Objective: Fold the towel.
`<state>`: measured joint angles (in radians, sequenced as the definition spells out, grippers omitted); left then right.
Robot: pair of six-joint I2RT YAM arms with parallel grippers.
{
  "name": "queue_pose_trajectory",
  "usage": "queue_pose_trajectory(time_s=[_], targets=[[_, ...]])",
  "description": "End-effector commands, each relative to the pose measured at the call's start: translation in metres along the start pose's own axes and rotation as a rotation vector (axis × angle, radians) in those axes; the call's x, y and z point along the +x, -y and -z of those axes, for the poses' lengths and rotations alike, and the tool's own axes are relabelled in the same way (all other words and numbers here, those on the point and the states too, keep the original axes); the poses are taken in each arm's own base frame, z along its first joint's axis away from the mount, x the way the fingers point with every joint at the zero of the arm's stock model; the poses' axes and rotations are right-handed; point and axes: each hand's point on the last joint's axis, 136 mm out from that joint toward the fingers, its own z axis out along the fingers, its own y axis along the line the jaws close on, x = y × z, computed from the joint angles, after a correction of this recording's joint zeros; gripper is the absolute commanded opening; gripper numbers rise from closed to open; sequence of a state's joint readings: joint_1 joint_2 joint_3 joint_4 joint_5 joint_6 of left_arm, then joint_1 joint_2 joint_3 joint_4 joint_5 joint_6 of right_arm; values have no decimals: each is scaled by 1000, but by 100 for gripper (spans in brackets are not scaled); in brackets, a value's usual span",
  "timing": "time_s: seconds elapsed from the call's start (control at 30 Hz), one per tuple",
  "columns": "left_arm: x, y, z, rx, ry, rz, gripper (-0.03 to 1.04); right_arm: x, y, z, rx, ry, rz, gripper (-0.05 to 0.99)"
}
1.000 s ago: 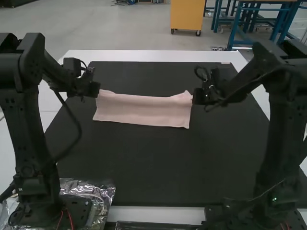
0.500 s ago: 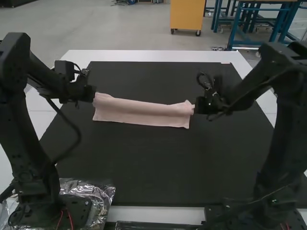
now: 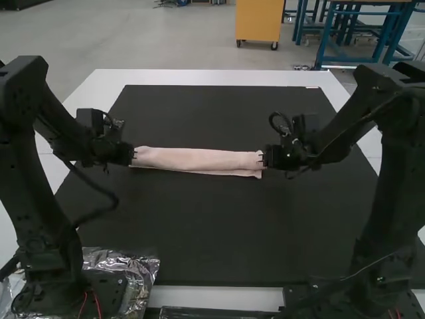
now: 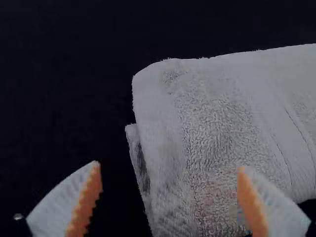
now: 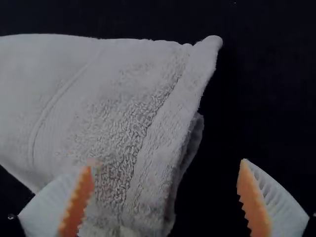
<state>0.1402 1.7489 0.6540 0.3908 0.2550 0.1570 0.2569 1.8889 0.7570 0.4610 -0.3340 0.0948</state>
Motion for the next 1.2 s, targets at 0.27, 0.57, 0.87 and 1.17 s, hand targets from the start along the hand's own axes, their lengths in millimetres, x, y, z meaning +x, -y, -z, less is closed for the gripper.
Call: queue_pose_trajectory(time_s=[0.27,0.57,0.87,1.17], targets=[[-50,-19,18,-42,129,20,97,-33,-15,6,-30,71,11,87],[-60,-20,22,-45,149,17,97,-23,-23,-1,-38,47,40,90],[-83,-21,33,-52,205,24,97,-3,-26,-13,-37,-3,59,90],[-91,-21,40,-57,222,18,97,22,-27,-29,-28,-60,79,87]])
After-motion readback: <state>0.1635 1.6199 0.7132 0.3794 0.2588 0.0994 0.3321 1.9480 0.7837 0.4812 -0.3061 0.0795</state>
